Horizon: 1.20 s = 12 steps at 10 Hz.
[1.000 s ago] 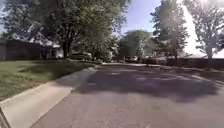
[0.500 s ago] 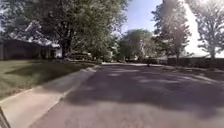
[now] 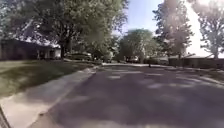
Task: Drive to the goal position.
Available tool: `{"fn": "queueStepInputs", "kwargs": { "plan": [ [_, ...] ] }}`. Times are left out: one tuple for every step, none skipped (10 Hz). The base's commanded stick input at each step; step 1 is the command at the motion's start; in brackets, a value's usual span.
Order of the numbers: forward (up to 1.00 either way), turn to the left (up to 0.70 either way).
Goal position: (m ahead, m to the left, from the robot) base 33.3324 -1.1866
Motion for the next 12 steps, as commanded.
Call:
{"fn": "queueStepInputs", "kwargs": {
  "plan": [
    [1.0, 0.0],
    [1.0, 0.0],
    [1.0, 0.0],
    [1.0, 0.0],
    [1.0, 0.0],
    [1.0, 0.0],
    [1.0, 0.0],
    [1.0, 0.0],
    [1.0, 0.0],
    [1.0, 0.0],
    [1.0, 0.0],
    [1.0, 0.0]
  ]
}}
